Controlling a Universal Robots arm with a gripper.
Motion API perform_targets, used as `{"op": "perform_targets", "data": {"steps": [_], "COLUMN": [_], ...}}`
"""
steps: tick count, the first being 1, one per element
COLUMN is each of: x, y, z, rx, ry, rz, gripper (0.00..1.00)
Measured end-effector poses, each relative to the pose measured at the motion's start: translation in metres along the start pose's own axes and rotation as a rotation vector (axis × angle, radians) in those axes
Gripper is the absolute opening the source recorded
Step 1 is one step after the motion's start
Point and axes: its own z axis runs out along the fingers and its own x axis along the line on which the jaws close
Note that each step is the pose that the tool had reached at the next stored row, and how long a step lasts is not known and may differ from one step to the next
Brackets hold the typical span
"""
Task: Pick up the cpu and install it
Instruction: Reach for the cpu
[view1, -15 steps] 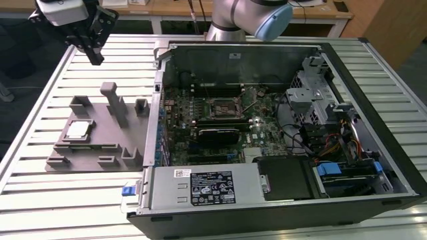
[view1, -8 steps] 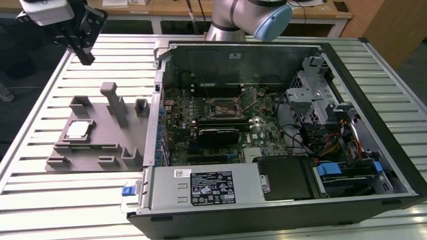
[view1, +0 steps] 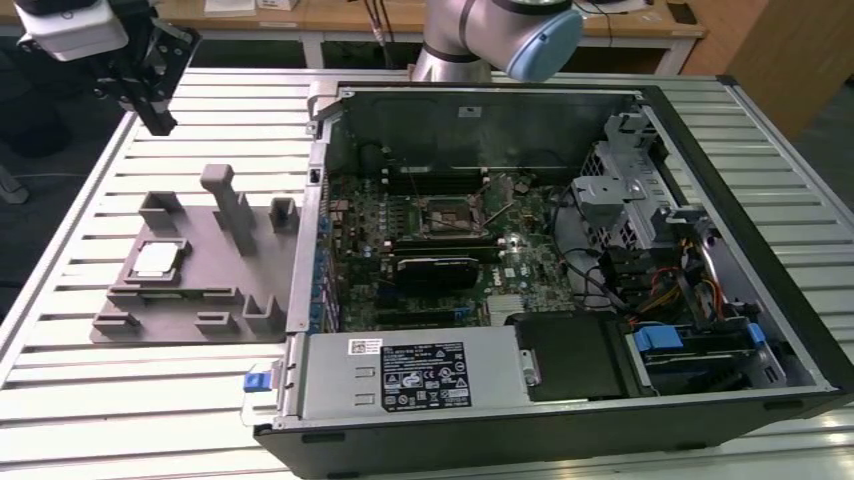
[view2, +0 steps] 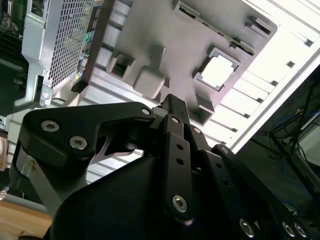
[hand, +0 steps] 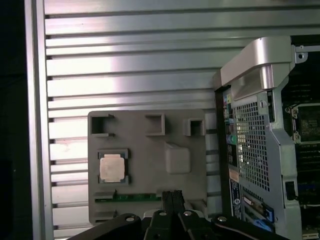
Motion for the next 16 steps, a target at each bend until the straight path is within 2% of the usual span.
{"op": "perform_targets", "data": {"steps": [16], "x": [0.0093], "y": [-0.0022], "z": [0.0274], "rx": [0.0], "ry": [0.0001], "rz": [0.0], "gripper": [0.11]}}
